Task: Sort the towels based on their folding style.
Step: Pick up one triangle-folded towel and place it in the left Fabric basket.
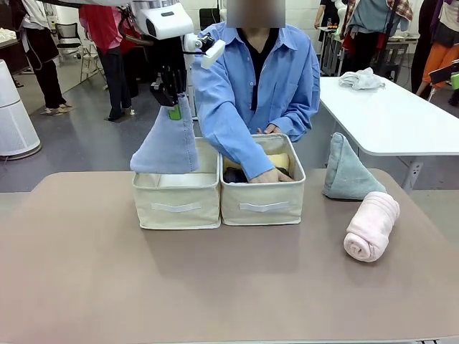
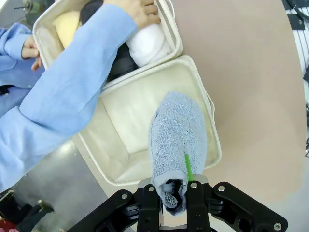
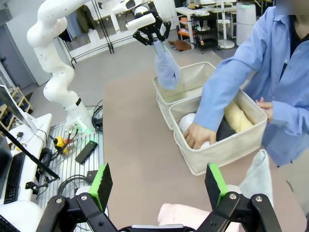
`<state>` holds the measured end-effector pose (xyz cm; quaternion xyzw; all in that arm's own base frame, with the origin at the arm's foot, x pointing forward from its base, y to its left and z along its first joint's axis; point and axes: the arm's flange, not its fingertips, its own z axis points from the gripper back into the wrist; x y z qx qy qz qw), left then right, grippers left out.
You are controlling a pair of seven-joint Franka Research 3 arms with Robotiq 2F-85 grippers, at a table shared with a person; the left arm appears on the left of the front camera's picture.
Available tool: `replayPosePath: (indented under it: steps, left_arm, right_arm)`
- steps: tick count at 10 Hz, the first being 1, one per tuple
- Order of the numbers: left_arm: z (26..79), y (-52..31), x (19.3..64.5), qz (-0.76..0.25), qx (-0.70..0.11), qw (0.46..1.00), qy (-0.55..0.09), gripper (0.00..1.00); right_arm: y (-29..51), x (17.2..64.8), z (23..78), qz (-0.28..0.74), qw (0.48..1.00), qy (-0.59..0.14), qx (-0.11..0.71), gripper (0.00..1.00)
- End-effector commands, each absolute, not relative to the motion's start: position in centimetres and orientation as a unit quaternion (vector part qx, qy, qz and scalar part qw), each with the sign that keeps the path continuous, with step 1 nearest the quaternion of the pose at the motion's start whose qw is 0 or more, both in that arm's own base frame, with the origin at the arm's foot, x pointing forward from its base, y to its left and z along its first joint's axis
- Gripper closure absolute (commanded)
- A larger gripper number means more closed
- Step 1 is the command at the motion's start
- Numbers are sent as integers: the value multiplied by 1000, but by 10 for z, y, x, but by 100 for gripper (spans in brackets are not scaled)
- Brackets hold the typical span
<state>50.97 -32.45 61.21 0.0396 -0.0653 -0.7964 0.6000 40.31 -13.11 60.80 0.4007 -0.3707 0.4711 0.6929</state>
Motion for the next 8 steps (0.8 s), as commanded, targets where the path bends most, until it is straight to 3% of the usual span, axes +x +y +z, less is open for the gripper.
replayPosePath:
  steps: [1, 8]
  left_arm:
    - [617, -337, 514, -791, 44, 606, -72, 84]
    - [582, -354, 524, -794, 32, 605, -50, 84]
  right_arm:
    - [-131, 403, 608, 472, 689, -374, 403, 0]
    - [-131, 403, 608, 472, 689, -374, 403, 0]
